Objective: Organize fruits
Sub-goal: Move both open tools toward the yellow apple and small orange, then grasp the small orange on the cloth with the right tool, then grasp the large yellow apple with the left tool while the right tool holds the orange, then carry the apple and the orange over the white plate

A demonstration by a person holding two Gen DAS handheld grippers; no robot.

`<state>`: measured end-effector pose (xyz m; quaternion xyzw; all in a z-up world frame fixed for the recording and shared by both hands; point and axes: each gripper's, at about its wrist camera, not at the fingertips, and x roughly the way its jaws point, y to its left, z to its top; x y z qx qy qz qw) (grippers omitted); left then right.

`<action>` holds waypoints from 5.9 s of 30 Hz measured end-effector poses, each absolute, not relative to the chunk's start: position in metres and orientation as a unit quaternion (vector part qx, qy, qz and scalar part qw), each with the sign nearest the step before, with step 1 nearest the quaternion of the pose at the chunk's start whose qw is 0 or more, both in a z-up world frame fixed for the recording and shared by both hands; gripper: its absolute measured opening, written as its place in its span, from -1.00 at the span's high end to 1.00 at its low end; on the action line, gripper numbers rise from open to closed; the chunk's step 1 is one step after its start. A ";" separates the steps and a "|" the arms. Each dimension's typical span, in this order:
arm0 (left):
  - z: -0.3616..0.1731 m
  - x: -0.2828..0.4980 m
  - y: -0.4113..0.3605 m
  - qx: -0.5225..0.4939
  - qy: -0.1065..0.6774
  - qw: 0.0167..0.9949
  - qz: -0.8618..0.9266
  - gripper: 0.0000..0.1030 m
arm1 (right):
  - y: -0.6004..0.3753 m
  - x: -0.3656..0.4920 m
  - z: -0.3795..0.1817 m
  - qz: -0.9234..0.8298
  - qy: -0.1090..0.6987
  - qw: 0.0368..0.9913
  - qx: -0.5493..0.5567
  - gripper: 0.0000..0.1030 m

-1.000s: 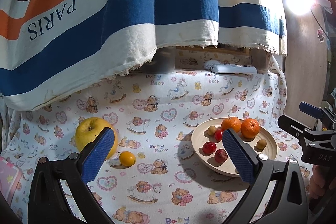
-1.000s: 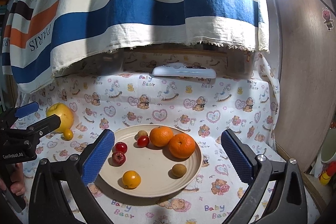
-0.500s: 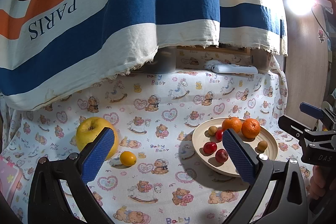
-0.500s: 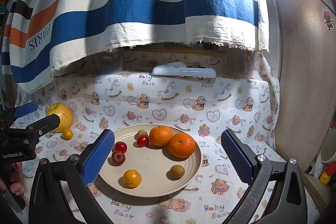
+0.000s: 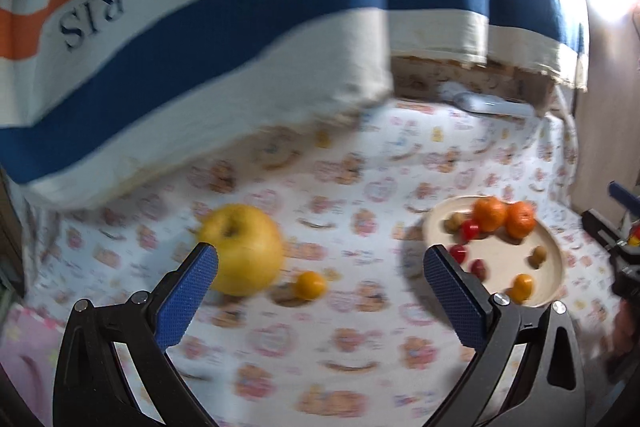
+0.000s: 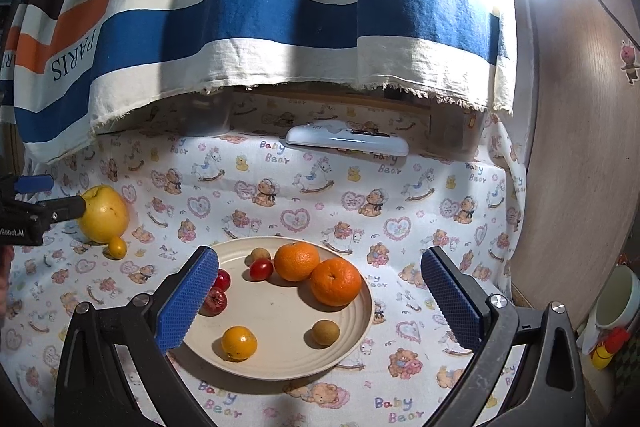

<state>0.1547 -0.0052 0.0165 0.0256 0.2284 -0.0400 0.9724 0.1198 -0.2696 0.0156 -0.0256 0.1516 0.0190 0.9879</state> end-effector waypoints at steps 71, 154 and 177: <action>0.011 0.162 0.104 -0.002 0.224 0.974 0.027 -0.98 | -0.066 0.240 -0.015 0.193 0.340 0.919 -0.043 0.43; -0.010 0.239 -0.193 0.062 0.401 0.876 -0.263 -0.70 | -0.345 0.169 0.015 0.026 0.270 0.959 0.087 0.43; -0.029 0.242 -0.192 0.072 0.428 0.862 -0.264 -0.71 | -0.339 0.189 -0.010 0.081 0.340 0.931 0.105 0.43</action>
